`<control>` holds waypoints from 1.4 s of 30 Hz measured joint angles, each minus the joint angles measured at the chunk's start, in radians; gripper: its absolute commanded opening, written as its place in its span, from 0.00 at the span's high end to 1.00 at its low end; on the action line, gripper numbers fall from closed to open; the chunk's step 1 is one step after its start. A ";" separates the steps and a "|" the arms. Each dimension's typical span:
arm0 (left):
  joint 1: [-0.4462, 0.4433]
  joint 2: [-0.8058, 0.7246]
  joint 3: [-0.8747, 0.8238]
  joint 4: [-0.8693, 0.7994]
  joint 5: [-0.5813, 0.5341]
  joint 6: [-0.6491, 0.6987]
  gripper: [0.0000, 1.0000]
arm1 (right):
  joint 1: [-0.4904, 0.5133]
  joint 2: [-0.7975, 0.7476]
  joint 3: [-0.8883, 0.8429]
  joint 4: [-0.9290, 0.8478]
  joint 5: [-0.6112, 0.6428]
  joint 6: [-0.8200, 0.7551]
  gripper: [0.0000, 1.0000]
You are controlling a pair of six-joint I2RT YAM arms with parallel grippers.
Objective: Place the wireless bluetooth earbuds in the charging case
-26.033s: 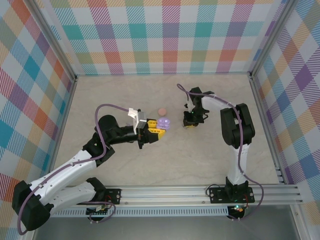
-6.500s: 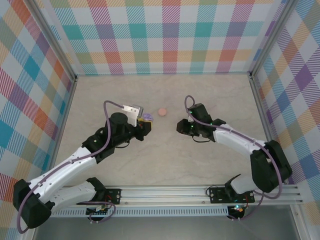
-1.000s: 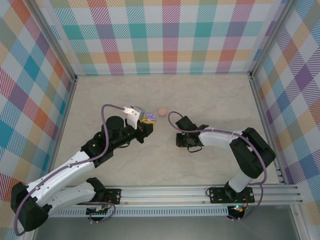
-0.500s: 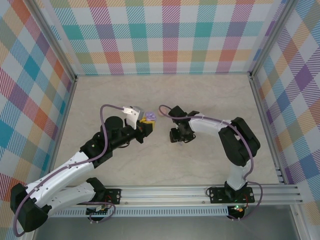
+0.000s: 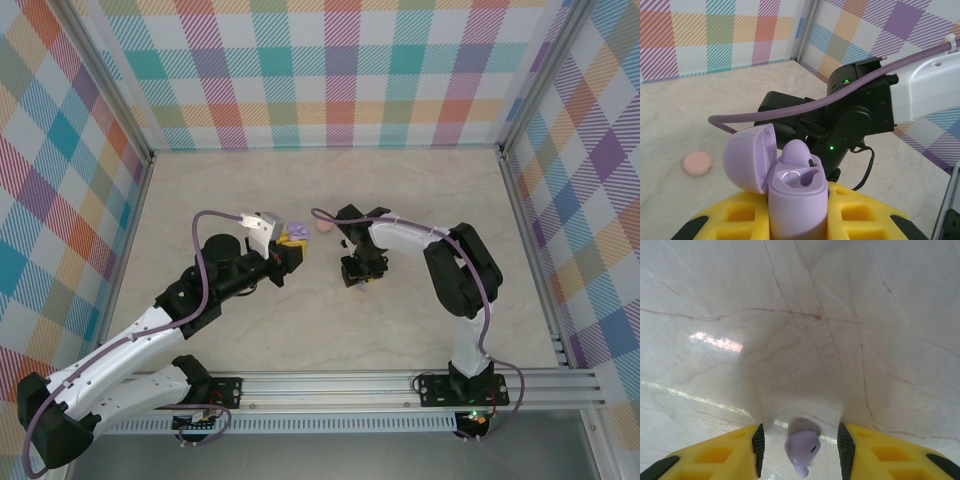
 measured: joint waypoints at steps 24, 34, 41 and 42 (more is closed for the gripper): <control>0.000 0.000 0.000 0.000 -0.002 0.000 1.00 | 0.011 0.035 0.037 -0.058 0.038 0.030 0.69; 0.000 0.000 0.000 0.000 -0.002 0.000 1.00 | 0.018 0.041 0.045 -0.064 0.050 0.053 0.75; 0.000 0.000 0.000 0.000 -0.001 0.000 1.00 | 0.020 0.019 0.019 -0.037 0.057 0.080 0.80; 0.000 0.000 0.000 0.000 -0.001 0.000 1.00 | 0.019 0.010 0.006 -0.024 0.056 0.086 0.80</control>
